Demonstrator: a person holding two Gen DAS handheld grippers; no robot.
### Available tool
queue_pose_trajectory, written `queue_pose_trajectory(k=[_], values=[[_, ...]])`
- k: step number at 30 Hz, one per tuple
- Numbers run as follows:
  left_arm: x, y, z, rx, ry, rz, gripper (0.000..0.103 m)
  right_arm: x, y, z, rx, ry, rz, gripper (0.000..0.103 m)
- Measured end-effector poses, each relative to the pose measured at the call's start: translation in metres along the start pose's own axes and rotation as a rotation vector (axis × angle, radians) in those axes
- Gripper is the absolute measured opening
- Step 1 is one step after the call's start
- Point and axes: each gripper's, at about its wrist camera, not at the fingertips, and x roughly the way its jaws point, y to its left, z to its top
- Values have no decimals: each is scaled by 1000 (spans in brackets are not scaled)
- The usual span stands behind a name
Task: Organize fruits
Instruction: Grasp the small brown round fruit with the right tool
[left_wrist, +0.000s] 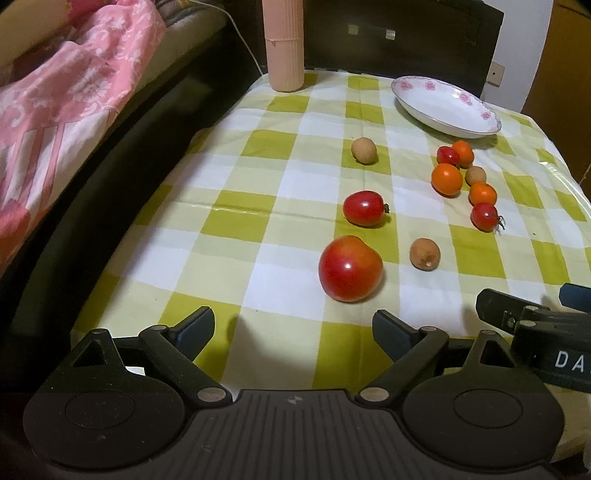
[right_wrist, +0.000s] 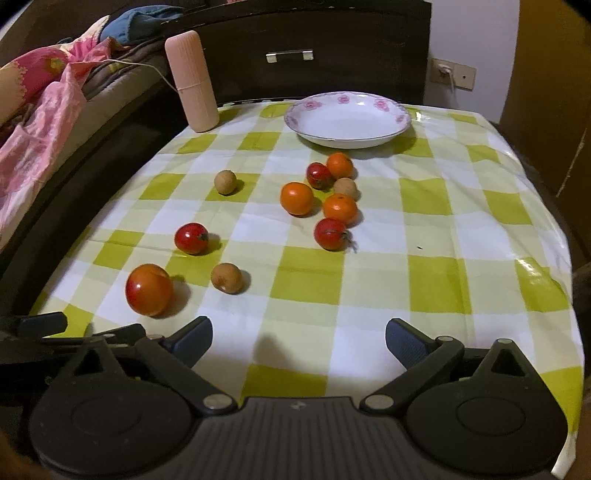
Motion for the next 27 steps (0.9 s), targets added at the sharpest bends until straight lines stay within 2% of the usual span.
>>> queue_pose_trajectory(k=[4, 7, 15, 18, 22, 24, 27], values=[[5, 3, 4, -4, 8, 6, 95, 6, 4, 6, -33, -8, 29, 95], [8, 5, 6, -2, 7, 22, 94, 11, 10, 11, -77, -16, 52, 89], [19, 13, 8, -26, 44, 35, 93, 36, 21, 22, -147, 37, 114, 62], [21, 13, 9, -26, 44, 45, 93, 43, 25, 25, -166, 44, 130, 56], [26, 14, 9, -33, 61, 40, 94, 57, 27, 30, -191, 64, 149, 53], [26, 14, 9, -34, 61, 36, 94, 63, 28, 30, -200, 78, 171, 48], [27, 14, 10, -32, 61, 31, 94, 64, 34, 31, -247, 63, 161, 43]])
